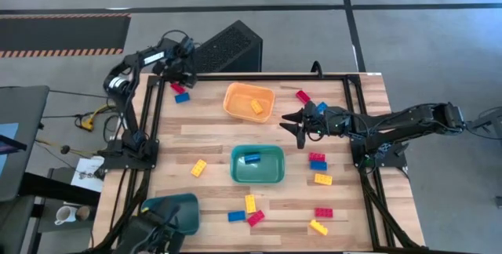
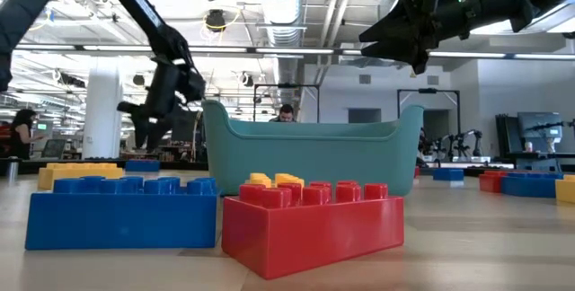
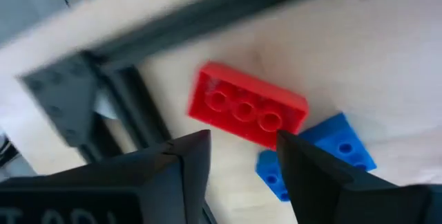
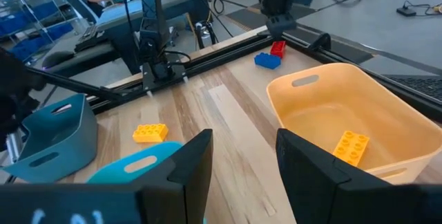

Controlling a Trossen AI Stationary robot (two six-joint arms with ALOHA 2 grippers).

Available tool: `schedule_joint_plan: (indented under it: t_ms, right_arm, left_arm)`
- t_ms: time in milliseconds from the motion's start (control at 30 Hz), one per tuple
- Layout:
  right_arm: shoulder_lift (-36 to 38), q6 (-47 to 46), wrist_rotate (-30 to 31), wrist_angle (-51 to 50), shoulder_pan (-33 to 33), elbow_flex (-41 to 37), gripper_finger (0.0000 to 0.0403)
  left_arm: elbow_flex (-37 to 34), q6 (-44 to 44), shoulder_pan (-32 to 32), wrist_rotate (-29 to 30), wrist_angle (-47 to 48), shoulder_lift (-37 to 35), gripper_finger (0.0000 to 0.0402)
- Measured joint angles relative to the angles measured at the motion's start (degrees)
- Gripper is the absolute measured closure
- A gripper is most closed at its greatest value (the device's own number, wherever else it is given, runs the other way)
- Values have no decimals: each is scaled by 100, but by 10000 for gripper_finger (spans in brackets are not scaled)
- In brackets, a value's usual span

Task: Sort & place blocks by color
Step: Put the red game piece into the blue bin

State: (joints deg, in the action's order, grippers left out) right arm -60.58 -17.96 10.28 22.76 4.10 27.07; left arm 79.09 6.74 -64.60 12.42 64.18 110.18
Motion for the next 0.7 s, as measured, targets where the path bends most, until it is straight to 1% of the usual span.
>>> schedule_joint_plan:
  t_ms: [200,400,500,700]
  right_arm:
    - [0,0,0,0,-2,0,221]
    - [0,4,3,0,0,0,221]
    - [0,7,4,0,11,0,221]
    - [0,2,7,2,15,0,221]
  left_arm:
    - [228,40,59,45,424,547,264]
    - [255,-166,219,20,598,628,265]
    - [332,-343,374,-281,600,635,265]
    - [577,-594,856,-1149,521,653,265]
